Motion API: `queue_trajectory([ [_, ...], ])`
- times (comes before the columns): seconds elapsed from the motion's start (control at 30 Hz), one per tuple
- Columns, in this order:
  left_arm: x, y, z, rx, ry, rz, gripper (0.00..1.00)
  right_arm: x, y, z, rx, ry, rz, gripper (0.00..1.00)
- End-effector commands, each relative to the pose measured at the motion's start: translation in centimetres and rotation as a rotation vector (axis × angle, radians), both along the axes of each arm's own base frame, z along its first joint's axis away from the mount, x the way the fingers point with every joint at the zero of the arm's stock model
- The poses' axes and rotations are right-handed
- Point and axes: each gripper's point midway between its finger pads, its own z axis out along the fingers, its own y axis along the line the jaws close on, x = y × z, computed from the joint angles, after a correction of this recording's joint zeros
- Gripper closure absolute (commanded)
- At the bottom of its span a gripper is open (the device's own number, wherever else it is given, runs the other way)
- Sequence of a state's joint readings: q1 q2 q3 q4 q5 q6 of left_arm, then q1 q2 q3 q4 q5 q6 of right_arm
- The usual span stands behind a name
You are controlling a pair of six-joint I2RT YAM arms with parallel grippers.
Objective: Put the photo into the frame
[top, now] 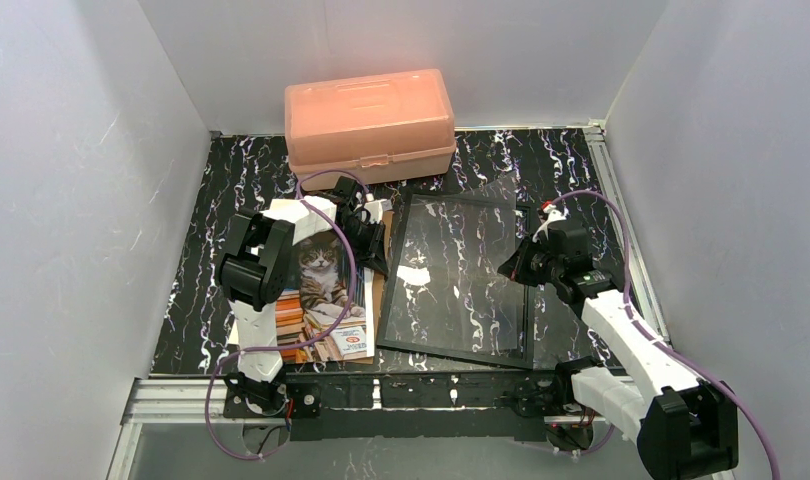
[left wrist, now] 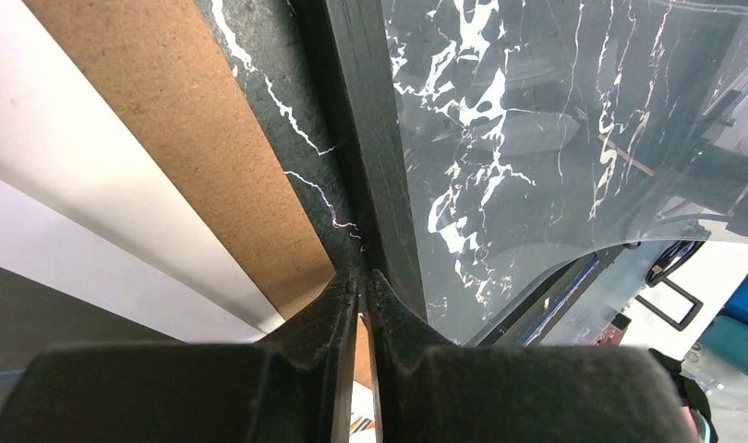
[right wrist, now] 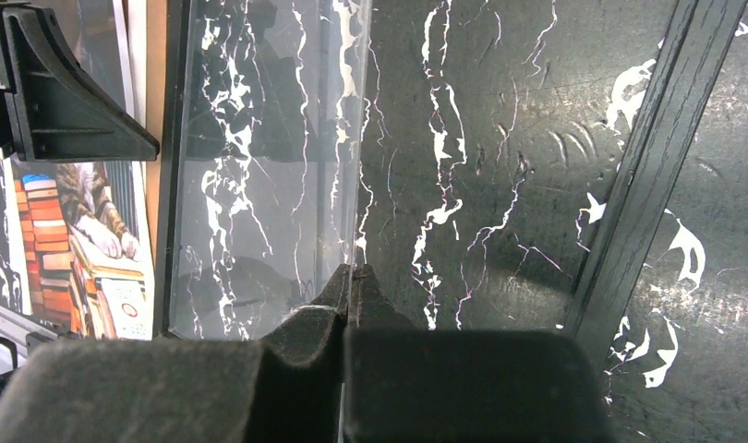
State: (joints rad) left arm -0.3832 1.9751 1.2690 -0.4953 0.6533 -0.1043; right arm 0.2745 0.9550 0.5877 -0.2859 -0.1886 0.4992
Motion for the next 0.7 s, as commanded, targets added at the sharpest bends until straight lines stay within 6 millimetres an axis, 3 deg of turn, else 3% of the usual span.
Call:
queue_trajectory([
  [0.0, -0.2, -0.5, 0.7, -0.024, 0.008, -0.026, 0.93, 1.0, 0.1, 0.5, 0.019, -0.049, -0.021, 0.99],
  [0.23, -0.3, -0.5, 0.8, -0.024, 0.003, -0.03, 0.93, 0.9, 0.0, -0.5, 0.0, -0.009, -0.021, 0.99],
  [0.53, -0.3, -0.5, 0.7, -0.027, 0.008, -0.031, 0.94, 1.2, -0.5, -1.0, -0.033, 0.007, -0.031, 0.88],
  [0.67, -0.3, -0.5, 0.7, -0.026, 0.005, -0.033, 0.94, 1.2, -0.9, -1.3, -0.062, 0.022, -0.035, 0.71],
])
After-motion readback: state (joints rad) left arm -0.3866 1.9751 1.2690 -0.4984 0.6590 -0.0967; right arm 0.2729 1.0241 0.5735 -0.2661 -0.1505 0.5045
